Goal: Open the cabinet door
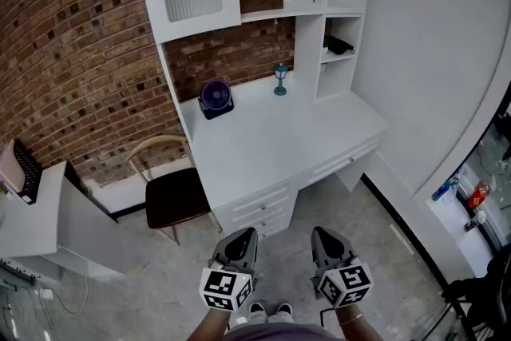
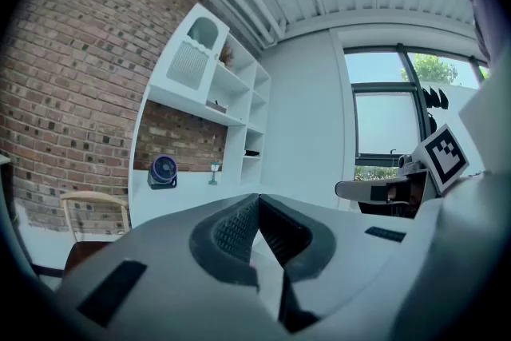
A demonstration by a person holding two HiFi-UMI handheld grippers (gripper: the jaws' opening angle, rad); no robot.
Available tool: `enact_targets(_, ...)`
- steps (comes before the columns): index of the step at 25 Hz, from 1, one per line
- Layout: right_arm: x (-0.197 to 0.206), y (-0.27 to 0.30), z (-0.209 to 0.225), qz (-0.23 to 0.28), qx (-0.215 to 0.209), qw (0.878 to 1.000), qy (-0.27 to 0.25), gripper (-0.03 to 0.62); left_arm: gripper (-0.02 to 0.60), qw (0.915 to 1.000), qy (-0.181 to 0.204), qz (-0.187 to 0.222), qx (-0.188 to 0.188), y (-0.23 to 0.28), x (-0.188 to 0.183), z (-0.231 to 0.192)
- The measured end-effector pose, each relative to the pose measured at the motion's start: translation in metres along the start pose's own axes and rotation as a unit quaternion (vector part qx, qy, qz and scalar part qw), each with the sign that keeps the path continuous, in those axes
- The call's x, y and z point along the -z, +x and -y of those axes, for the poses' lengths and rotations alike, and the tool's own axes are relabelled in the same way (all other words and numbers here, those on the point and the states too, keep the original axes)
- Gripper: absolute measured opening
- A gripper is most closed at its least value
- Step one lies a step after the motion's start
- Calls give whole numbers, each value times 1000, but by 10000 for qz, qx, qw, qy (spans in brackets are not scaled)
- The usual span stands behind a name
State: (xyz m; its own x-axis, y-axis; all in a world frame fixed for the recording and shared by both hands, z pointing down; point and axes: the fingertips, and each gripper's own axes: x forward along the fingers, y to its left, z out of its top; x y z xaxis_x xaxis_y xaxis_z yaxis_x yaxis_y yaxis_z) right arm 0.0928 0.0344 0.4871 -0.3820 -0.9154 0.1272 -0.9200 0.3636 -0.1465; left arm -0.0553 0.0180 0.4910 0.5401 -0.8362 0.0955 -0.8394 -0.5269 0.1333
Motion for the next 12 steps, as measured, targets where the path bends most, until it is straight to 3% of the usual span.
enact_targets(12,7,-2,4,-22,-192,9998,-42,1,0,9999,-8,27,-157,1,8,2)
